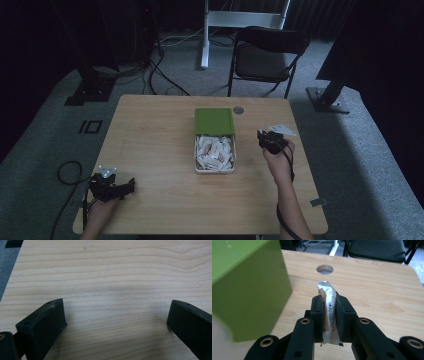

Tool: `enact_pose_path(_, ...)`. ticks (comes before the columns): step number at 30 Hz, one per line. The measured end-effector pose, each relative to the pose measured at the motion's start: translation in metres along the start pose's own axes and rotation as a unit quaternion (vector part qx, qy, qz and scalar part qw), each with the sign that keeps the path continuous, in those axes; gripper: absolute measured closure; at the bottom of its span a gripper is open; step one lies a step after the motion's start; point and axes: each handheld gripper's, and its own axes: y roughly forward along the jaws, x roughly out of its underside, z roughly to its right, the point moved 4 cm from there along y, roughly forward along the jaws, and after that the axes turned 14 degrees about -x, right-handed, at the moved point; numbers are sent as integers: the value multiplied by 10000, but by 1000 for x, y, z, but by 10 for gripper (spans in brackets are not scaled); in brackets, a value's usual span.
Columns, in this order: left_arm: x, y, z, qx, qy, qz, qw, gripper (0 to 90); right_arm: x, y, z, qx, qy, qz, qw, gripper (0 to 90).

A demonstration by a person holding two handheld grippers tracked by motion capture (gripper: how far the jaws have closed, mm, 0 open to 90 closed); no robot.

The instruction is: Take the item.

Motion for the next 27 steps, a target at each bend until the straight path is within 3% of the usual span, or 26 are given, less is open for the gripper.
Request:
enact_pose_path(6, 0, 0, 0, 0, -2, 1, 10000, 27, 17, 14, 18, 178, 255, -117, 9994, 777)
enact_pose_path(11, 0, 0, 0, 0, -3, 1, 10000, 27, 29, 25, 27, 312, 262, -341, 9986, 776)
enact_pose_path(17, 0, 0, 0, 0, -2, 1, 10000, 27, 34, 34, 34, 480, 285, -478, 9973, 775)
enact_pose_path(21, 0, 0, 0, 0, -3, 1, 10000, 27, 39, 38, 34, 436, 364, -544, 9969, 765)
enact_pose_path(27, 0, 0, 0, -1, -2, 1, 10000, 27, 39, 38, 28, 50, 717, -364, 9967, 531)
